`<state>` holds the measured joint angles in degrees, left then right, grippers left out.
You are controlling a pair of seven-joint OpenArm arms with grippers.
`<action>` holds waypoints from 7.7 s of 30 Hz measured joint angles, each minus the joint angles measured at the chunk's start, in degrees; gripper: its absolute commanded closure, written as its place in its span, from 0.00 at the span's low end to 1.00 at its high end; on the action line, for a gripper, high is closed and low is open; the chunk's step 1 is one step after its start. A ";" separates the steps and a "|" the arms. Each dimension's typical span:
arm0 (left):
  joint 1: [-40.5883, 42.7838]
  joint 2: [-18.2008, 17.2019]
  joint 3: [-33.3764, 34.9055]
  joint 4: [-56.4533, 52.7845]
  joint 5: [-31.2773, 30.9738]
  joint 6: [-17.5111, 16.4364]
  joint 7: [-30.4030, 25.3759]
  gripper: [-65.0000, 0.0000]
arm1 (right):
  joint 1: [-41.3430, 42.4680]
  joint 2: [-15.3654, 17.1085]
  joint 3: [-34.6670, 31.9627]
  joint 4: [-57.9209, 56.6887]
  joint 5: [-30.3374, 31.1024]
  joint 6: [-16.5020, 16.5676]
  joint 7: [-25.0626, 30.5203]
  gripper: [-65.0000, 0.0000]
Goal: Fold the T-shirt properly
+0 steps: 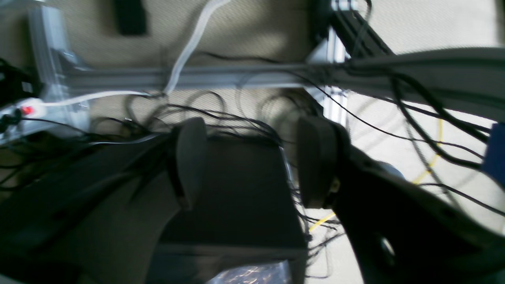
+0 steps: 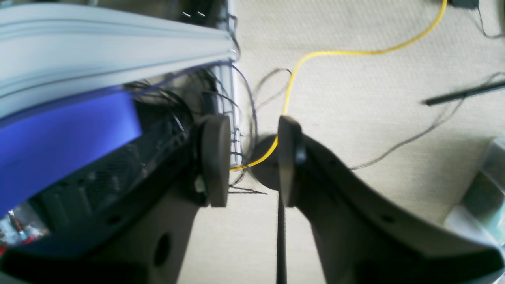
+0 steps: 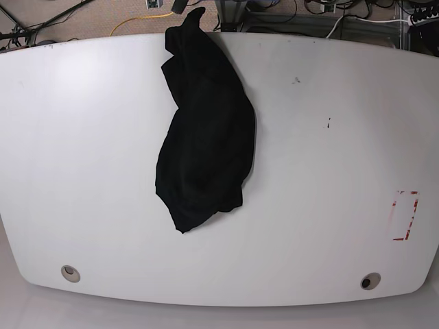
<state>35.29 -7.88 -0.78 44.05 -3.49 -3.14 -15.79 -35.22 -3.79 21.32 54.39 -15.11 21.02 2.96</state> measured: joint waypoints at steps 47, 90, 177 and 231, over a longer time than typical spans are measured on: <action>29.16 -4.24 -14.05 64.70 -9.92 -0.28 0.52 0.21 | -6.12 0.15 8.24 58.01 26.97 10.91 -26.91 0.70; 21.59 -0.92 -14.23 64.65 -9.88 -0.28 0.76 0.21 | 47.91 2.56 5.46 27.23 26.99 18.88 -59.56 0.42; -20.46 0.90 17.79 58.27 -9.38 -12.76 40.41 0.21 | 84.41 22.82 -22.38 45.66 27.21 17.29 -62.18 1.00; -44.48 11.34 42.84 24.02 -10.78 -13.90 38.51 1.00 | 91.03 25.38 -23.32 40.98 24.06 17.51 -61.96 1.00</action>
<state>-9.19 3.46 42.06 68.07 -14.26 -17.04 22.72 55.81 21.58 -2.00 95.37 8.95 38.52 -59.00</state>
